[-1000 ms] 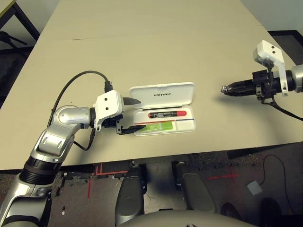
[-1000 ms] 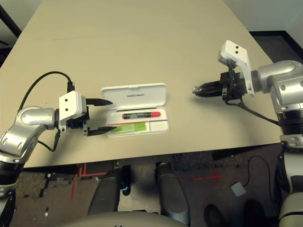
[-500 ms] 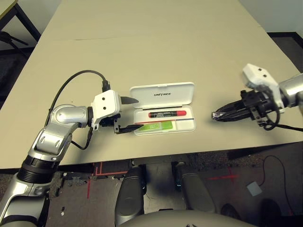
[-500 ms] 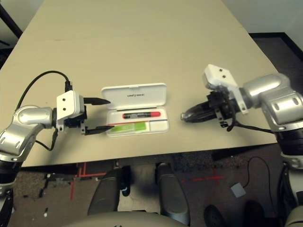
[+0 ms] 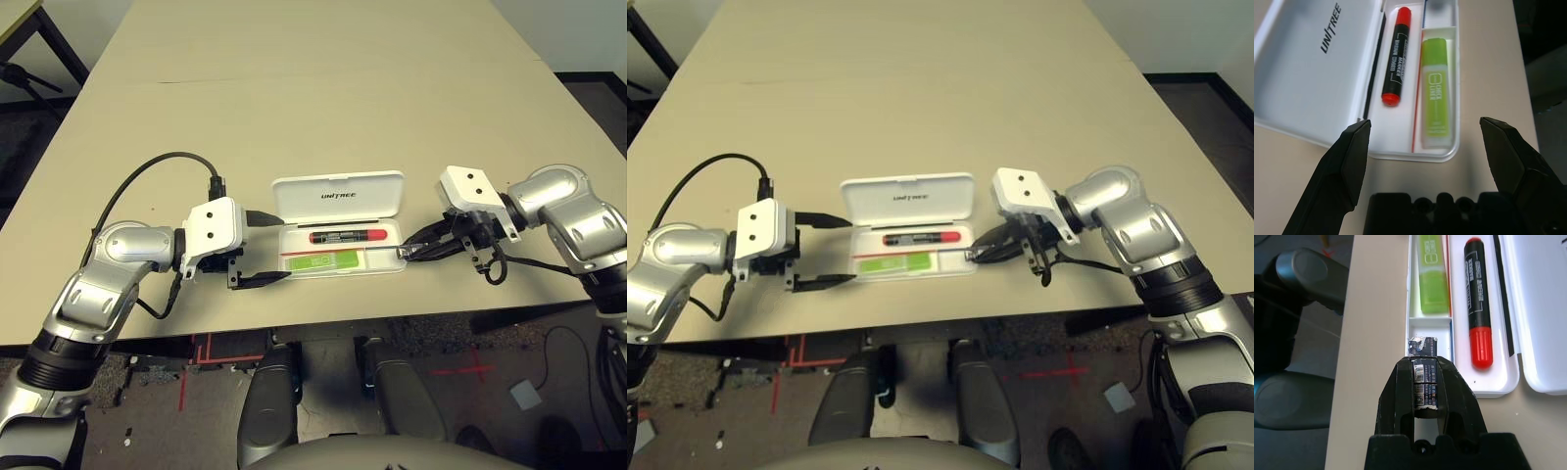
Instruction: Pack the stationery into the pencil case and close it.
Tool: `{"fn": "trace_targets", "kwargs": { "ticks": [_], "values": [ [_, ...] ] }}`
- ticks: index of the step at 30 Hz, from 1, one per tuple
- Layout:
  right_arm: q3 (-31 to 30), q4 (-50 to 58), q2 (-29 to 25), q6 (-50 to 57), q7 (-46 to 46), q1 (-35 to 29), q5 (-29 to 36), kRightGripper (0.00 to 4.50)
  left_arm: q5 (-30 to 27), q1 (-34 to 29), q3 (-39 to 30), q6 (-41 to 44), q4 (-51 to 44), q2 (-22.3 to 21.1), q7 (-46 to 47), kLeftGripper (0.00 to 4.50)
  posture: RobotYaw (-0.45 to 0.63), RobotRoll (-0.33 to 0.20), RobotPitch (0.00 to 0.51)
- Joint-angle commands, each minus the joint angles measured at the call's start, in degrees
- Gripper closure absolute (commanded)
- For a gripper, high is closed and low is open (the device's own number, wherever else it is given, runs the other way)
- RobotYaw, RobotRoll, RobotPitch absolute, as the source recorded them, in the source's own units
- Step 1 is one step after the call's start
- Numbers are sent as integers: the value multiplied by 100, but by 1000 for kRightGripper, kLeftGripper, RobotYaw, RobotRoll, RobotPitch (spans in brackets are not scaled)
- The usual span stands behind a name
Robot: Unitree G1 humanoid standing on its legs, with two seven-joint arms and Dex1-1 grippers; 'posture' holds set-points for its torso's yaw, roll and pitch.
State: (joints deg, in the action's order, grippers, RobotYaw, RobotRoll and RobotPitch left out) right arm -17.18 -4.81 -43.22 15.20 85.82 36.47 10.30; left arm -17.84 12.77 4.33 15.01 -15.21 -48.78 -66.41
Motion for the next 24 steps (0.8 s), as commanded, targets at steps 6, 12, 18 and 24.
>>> {"fn": "trace_targets", "kwargs": {
  "ticks": [6, 12, 18, 24],
  "values": [
    [-133, 14, 282, -102, -192, -104, -108, 4164, -93, -47, -160, 13, -42, -168, -115, 0, 30, 0, 174],
    [-185, 109, 376, -57, -237, -166, -155, 4164, -113, -40, -126, 79, -73, -149, -110, 0, 26, 0, 178],
    [-231, 143, 367, -69, -241, -203, -165, 2789, -144, -41, -146, 108, -25, -163, -142, 0, 24, 0, 182],
    [-218, 195, 315, 15, -187, -193, -59, 485, -139, -42, -158, 194, 8, -209, -159, 0, 24, 0, 183]
  ]
}}
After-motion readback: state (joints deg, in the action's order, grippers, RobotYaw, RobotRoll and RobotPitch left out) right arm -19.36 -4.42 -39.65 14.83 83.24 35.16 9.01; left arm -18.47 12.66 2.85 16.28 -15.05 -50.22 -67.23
